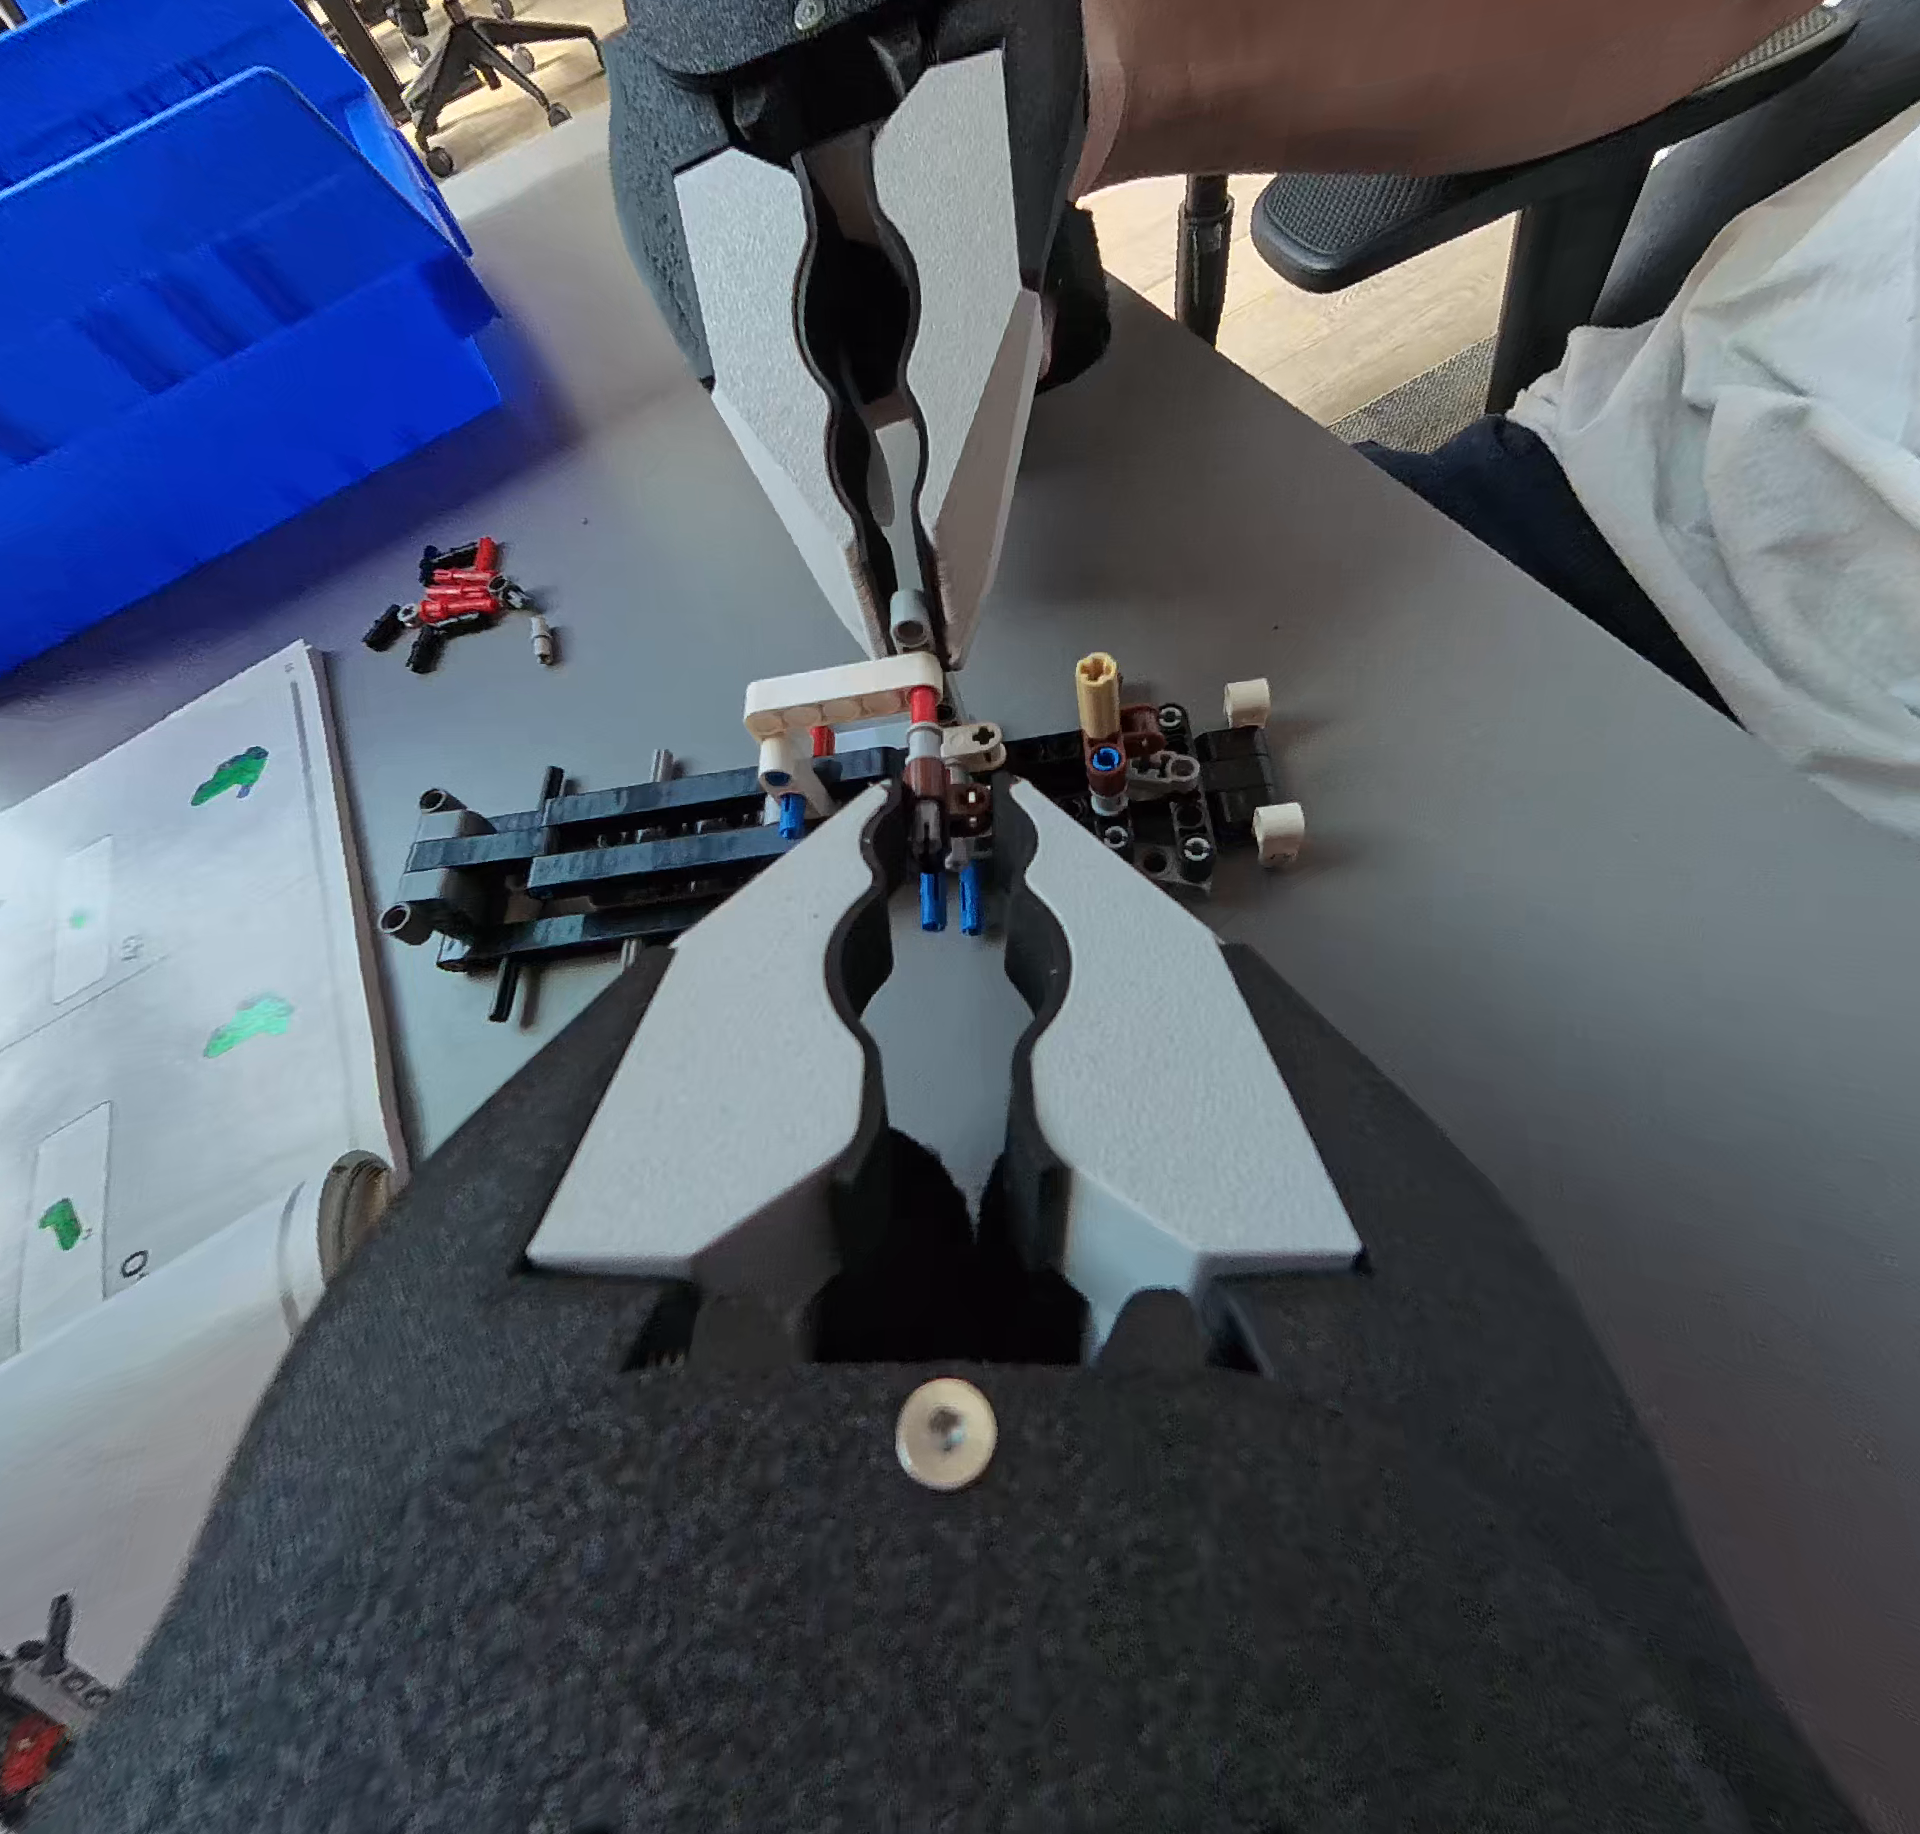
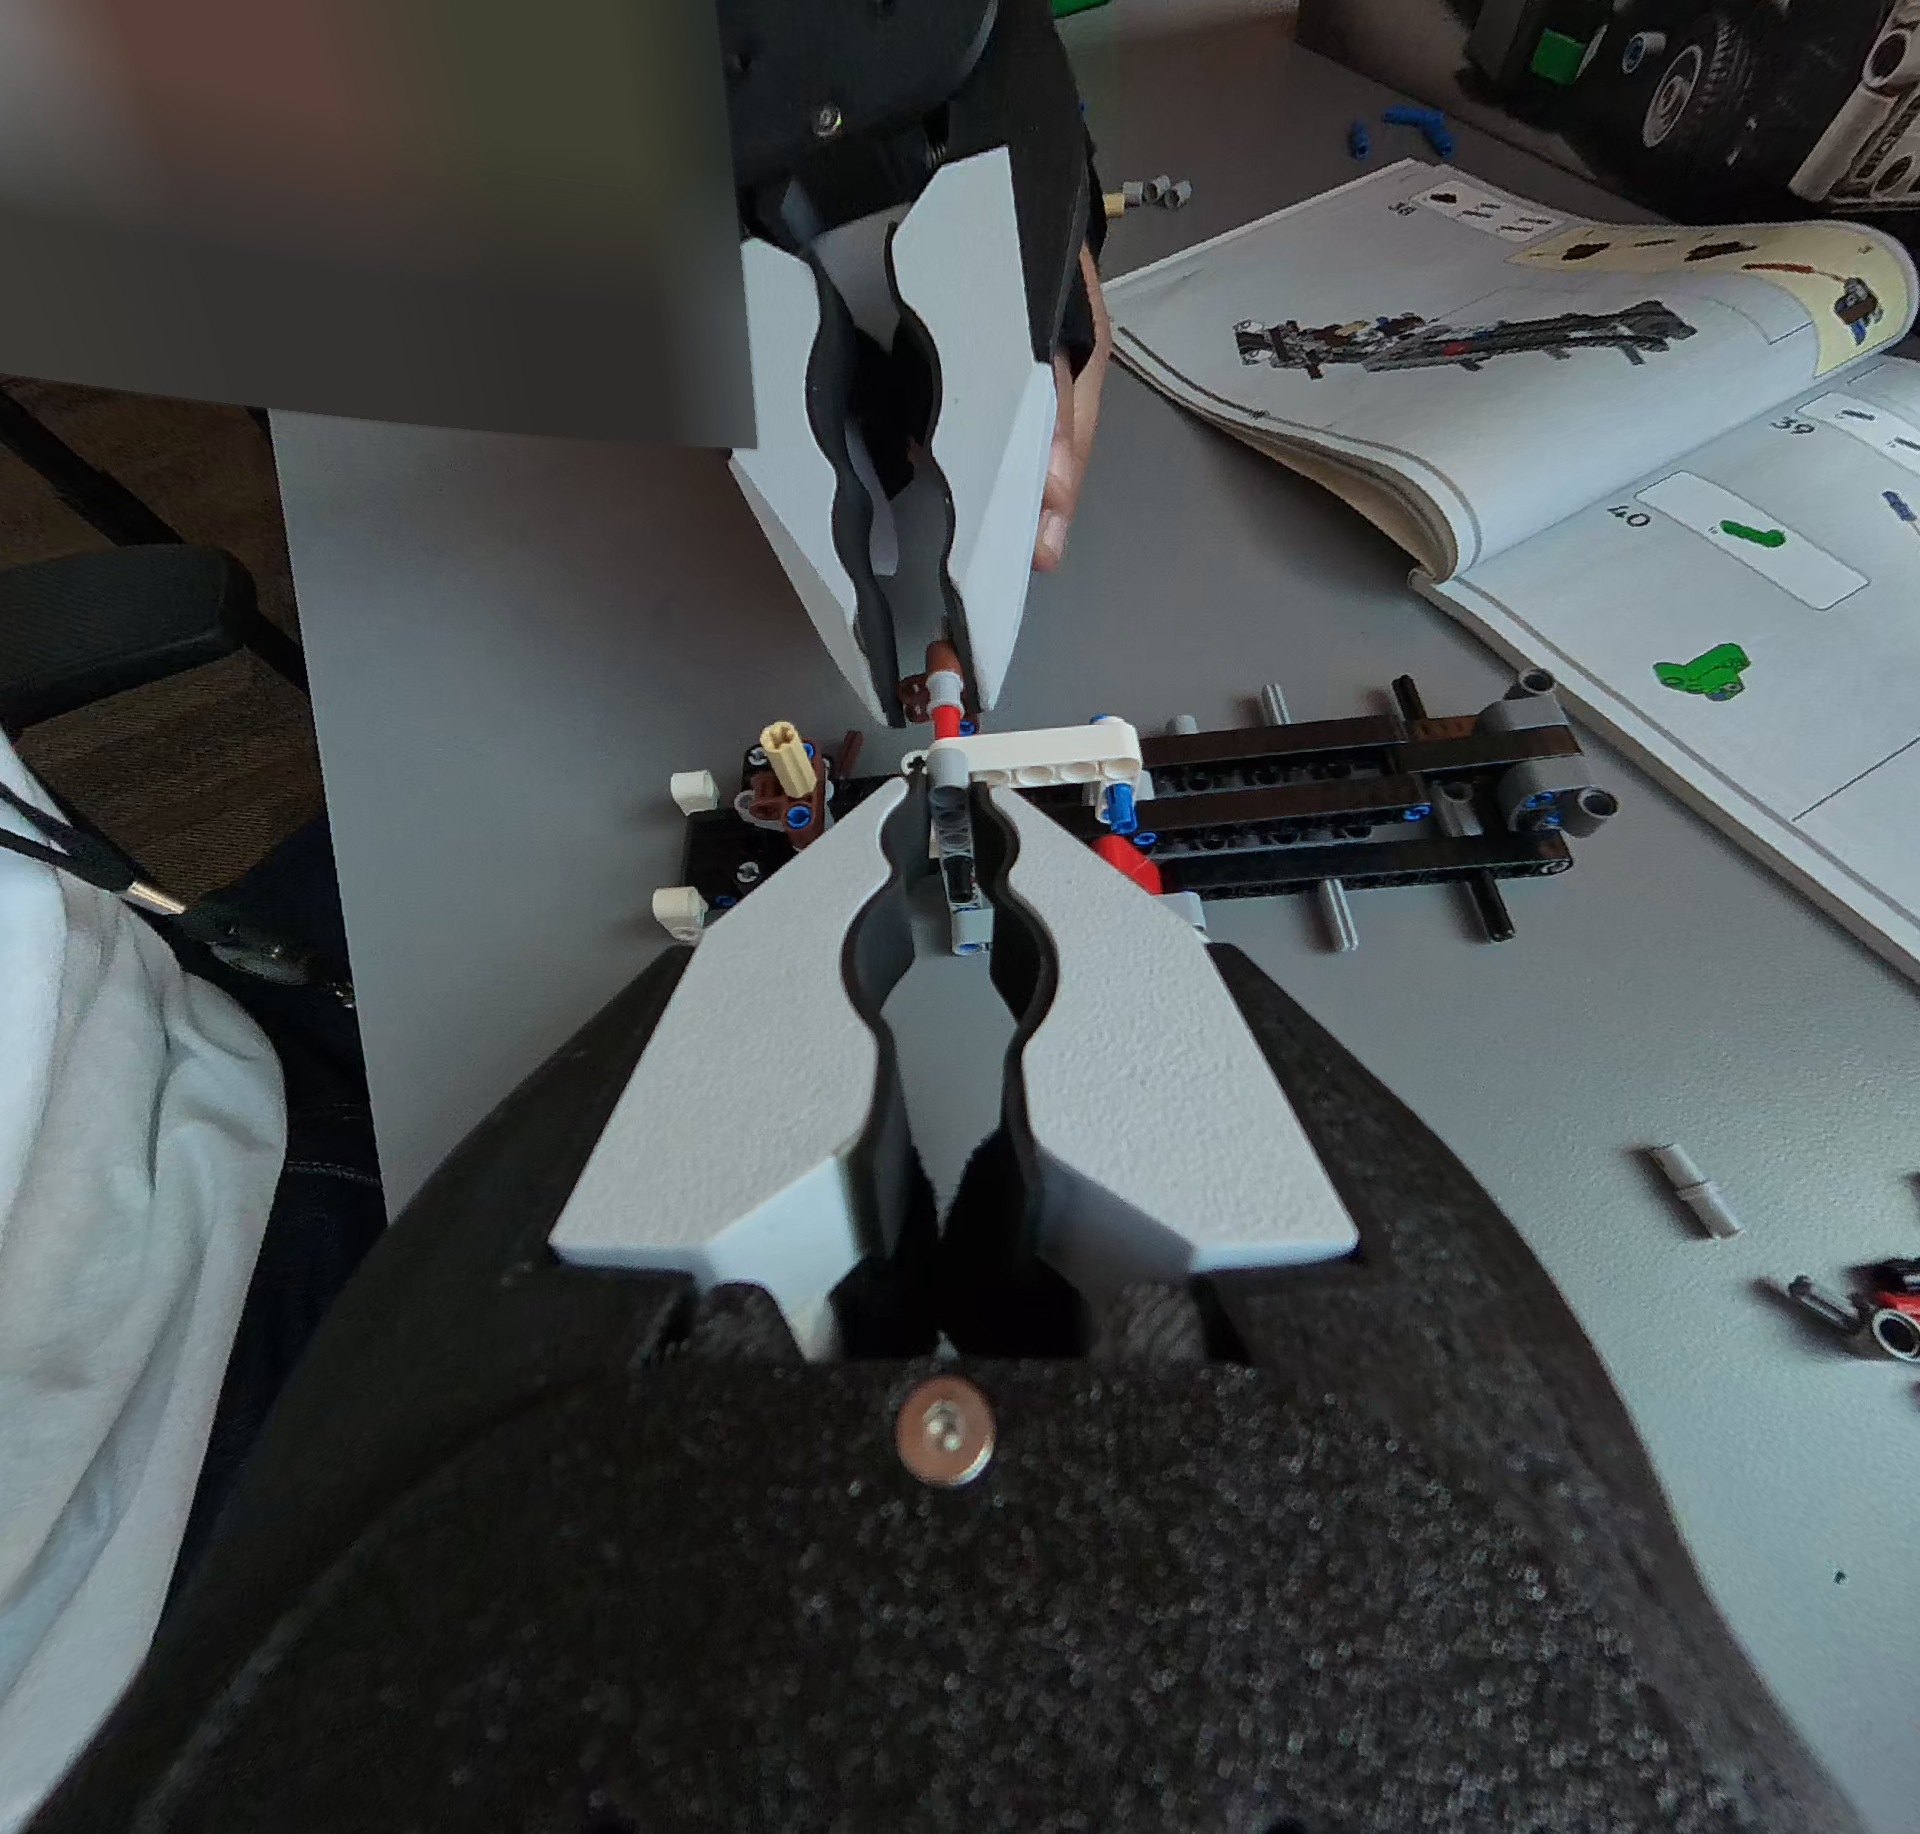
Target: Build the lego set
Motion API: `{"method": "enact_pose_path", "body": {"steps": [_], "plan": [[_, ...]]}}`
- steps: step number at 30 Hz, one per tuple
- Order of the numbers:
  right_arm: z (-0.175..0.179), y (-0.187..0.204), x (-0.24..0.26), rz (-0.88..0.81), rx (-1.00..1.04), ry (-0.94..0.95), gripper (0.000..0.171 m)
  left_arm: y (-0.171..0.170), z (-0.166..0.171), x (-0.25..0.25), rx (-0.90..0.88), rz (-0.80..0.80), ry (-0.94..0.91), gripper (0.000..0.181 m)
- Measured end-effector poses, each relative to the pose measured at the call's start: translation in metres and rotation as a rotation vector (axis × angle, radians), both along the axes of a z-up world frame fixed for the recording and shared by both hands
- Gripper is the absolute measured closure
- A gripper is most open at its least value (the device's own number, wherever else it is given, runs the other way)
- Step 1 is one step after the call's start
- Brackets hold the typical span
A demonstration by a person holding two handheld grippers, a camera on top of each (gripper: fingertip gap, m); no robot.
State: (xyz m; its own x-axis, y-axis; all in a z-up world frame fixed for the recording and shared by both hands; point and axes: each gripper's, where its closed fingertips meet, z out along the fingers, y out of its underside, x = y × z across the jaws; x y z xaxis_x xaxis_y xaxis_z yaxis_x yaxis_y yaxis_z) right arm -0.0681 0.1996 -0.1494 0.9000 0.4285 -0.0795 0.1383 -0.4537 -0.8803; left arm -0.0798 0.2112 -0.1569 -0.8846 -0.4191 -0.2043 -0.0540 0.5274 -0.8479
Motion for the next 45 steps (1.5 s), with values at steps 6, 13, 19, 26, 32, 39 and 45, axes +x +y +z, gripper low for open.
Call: {"method": "enact_pose_path", "body": {"steps": [6, 13, 19, 26, 32, 39, 45], "plan": [[0.0, 0.0, 0.0, 0.005, 0.006, 0.01, 0.165, 0.002, 0.002, -0.001, -0.026, -0.004, 0.034, 0.168], [0.0, 0.0, 0.001, 0.001, 0.007, 0.015, 0.165, 0.005, 0.013, 0.0, -0.115, -0.003, 0.054, 0.177], [0.0, 0.0, 0.001, 0.0, 0.01, 0.023, 0.165, 0.004, 0.009, 0.001, -0.082, 0.002, 0.049, 0.17], [0.0, 0.0, 0.001, -0.003, 0.011, 0.007, 0.165, 0.004, 0.008, 0.003, -0.109, 0.005, 0.127, 0.176], [0.0, -0.001, 0.001, 0.001, 0.017, -0.008, 0.165, 0.002, 0.008, 0.002, -0.146, -0.001, 0.214, 0.176], [0.0, -0.002, 0.001, 0.012, 0.007, 0.019, 0.164, -0.001, 0.006, 0.003, -0.121, -0.004, 0.18, 0.176], [-0.001, -0.003, 0.001, 0.013, 0.003, 0.027, 0.164, -0.002, 0.006, 0.003, -0.11, -0.015, 0.162, 0.176]]}}
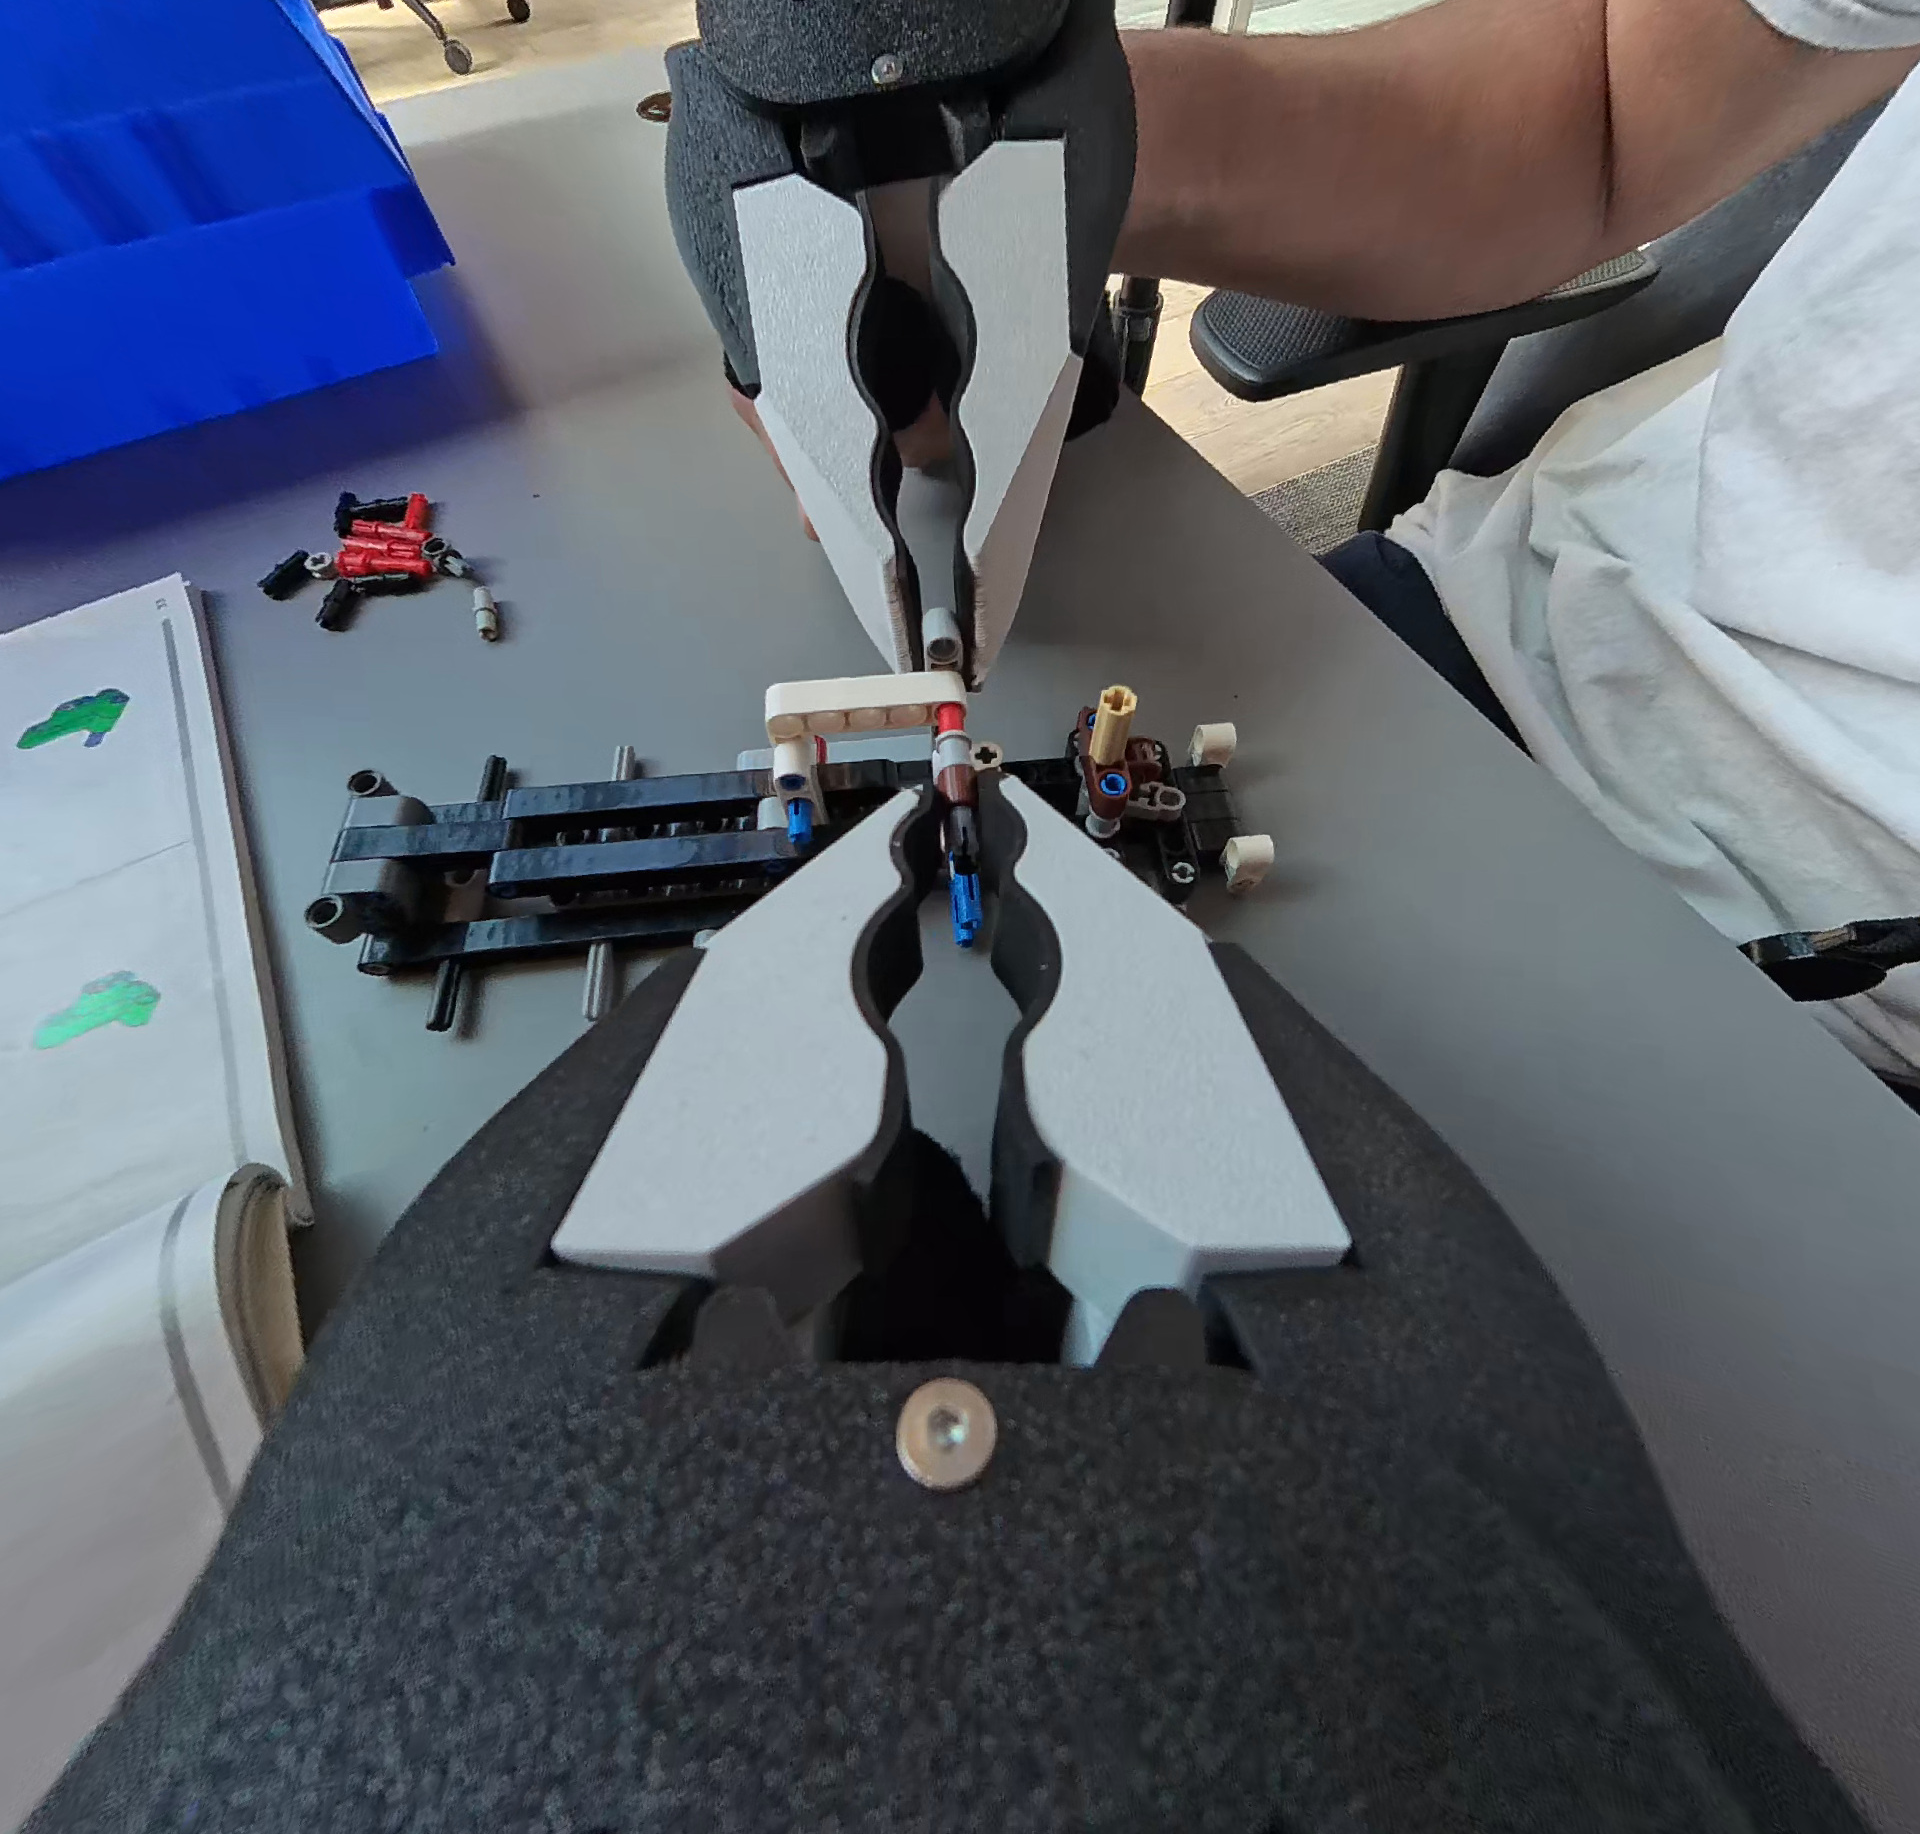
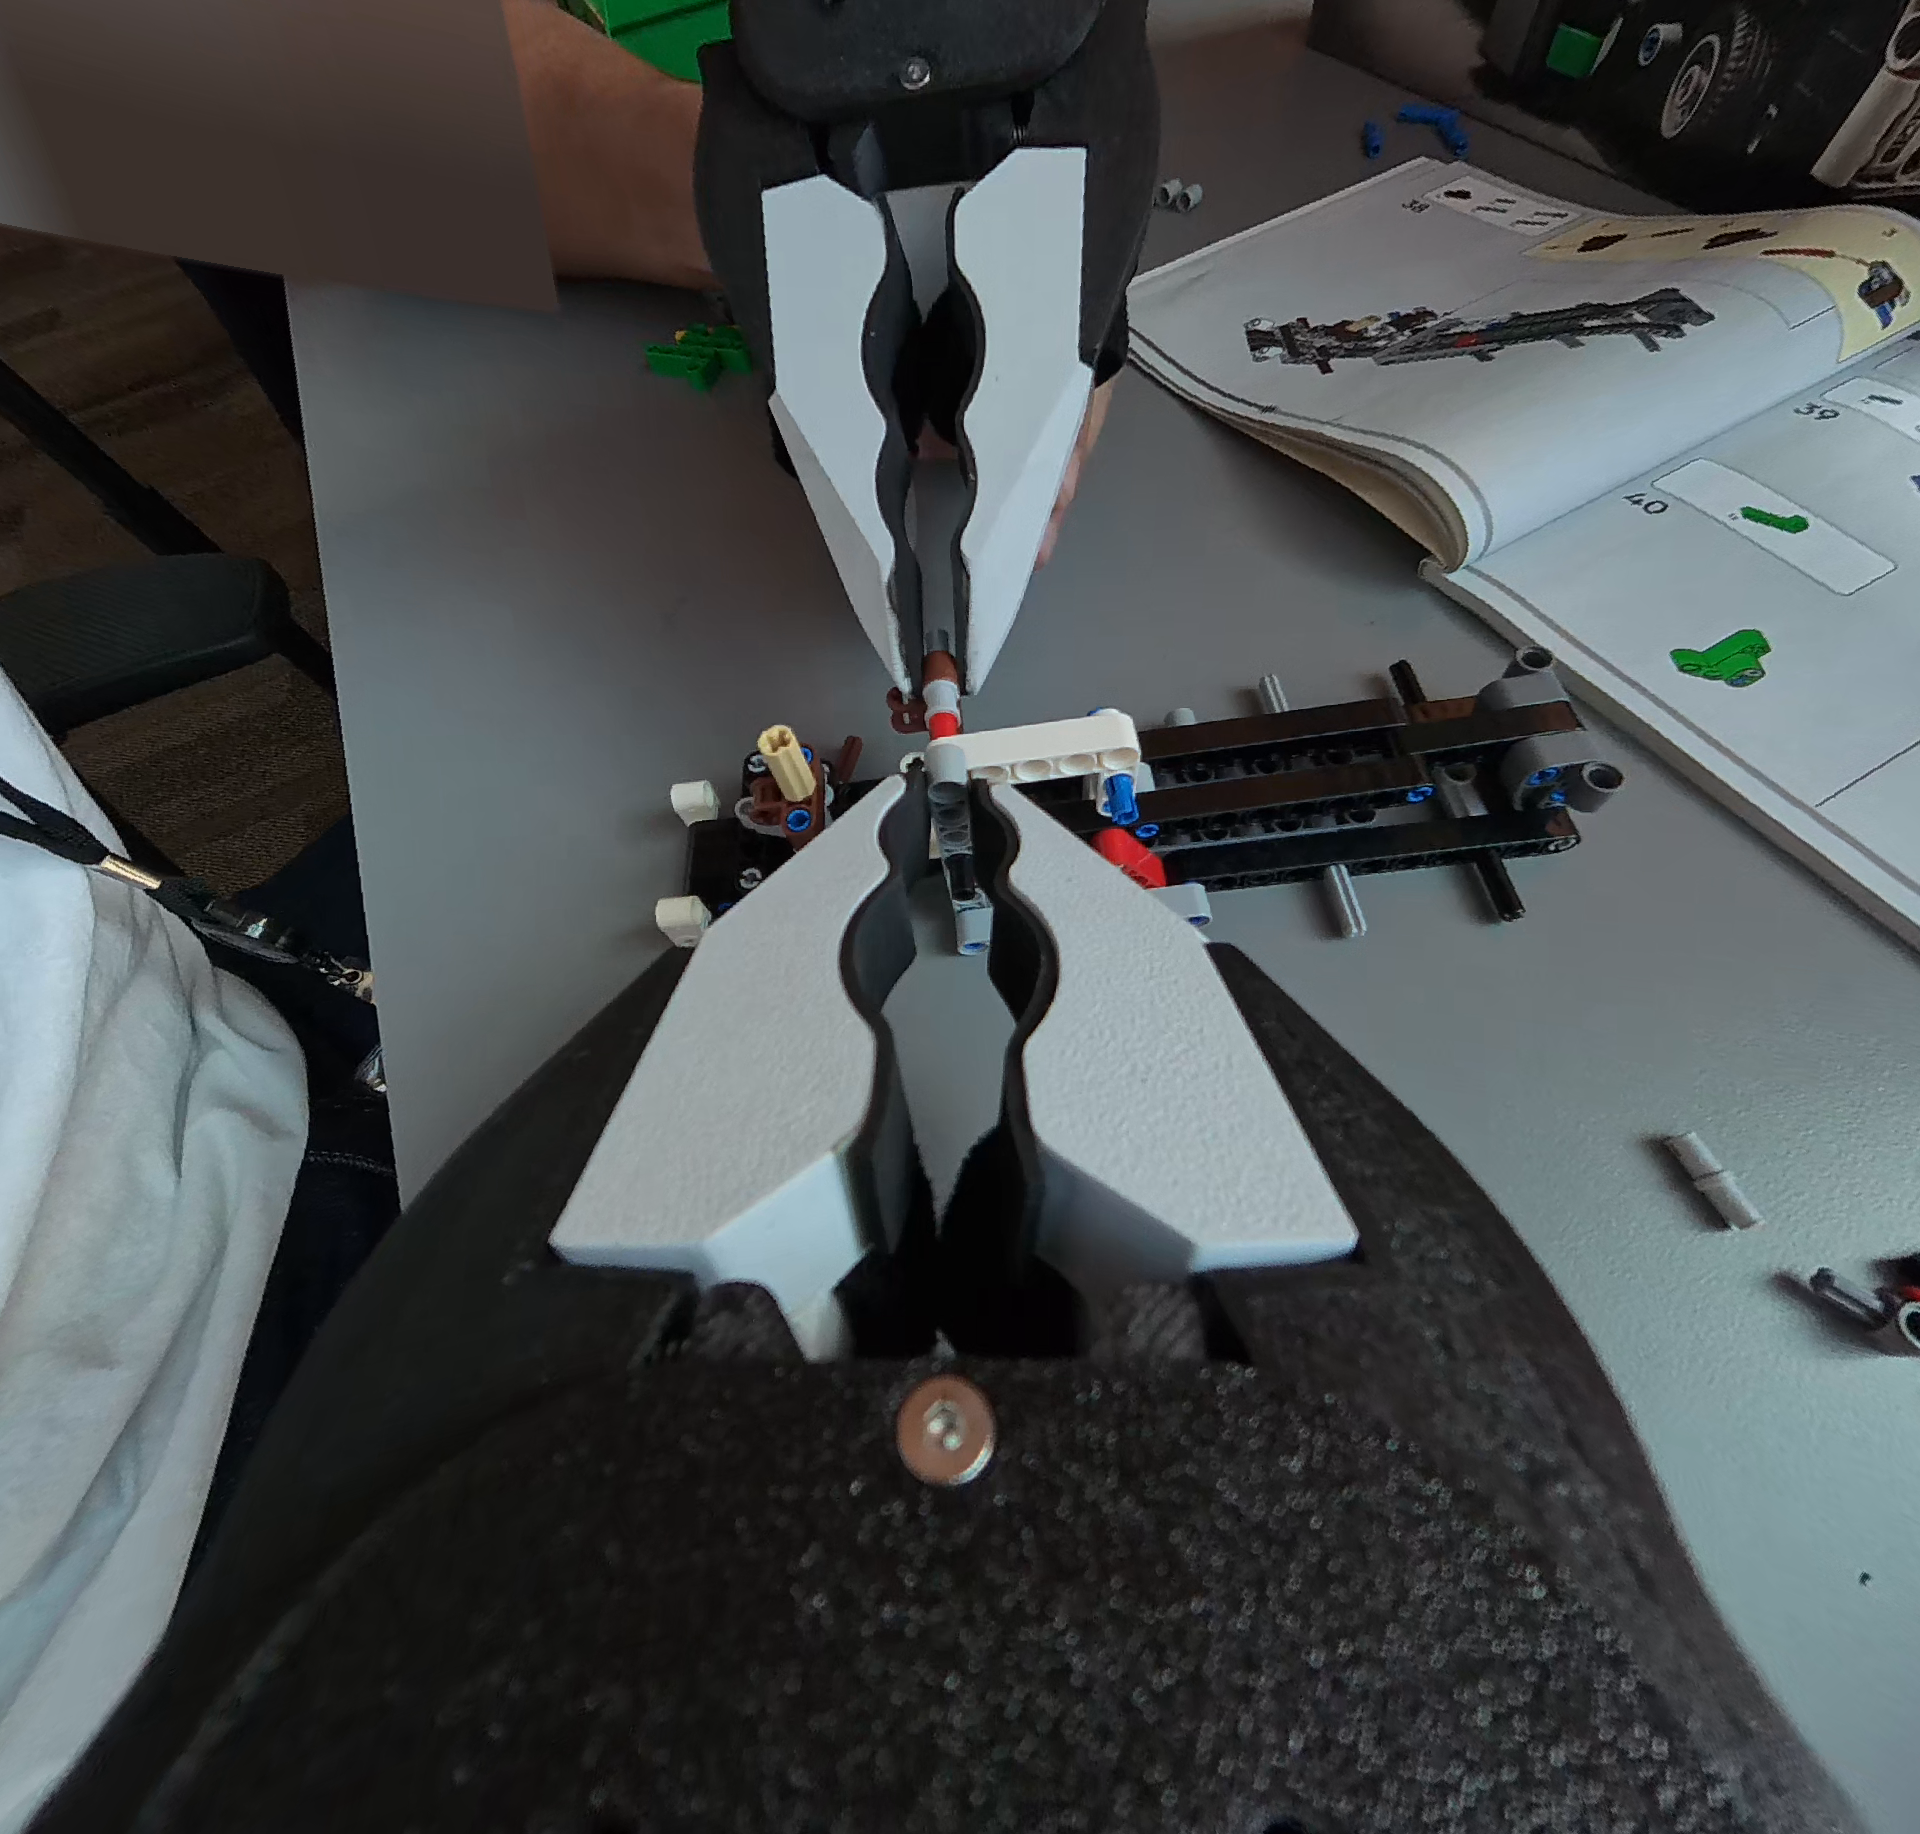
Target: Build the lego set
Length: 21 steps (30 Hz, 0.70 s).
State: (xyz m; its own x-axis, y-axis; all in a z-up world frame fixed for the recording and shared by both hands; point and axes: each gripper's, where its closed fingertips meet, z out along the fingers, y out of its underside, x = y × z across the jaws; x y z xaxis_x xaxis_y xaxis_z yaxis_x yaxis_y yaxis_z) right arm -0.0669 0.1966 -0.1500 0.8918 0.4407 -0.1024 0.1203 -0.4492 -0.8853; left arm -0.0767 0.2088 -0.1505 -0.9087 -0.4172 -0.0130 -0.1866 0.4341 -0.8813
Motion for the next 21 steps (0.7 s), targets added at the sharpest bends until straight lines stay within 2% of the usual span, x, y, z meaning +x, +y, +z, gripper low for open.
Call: {"method": "enact_pose_path", "body": {"steps": [7, 8, 9, 10, 13, 21], "plan": [[0.0, -0.001, 0.0, -0.018, -0.031, -0.01, 0.164, 0.0, 0.0, 0.001, 0.005, 0.002, -0.012, 0.176], [-0.005, -0.004, 0.002, -0.019, -0.061, -0.027, 0.162, 0.0, -0.001, 0.001, 0.008, 0.002, -0.017, 0.176], [-0.01, -0.007, 0.004, -0.019, -0.084, -0.046, 0.153, 0.0, -0.001, 0.0, 0.008, 0.001, -0.015, 0.176], [-0.011, -0.008, 0.006, -0.019, -0.083, -0.045, 0.153, 0.001, -0.001, 0.0, 0.007, 0.002, -0.014, 0.176], [0.001, -0.006, 0.004, -0.018, -0.019, 0.005, 0.16, 0.0, -0.001, 0.0, 0.008, 0.0, -0.017, 0.176], [-0.006, -0.004, 0.001, 0.008, -0.025, -0.065, 0.165, 0.0, 0.0, 0.0, 0.004, -0.003, -0.01, 0.176]]}}
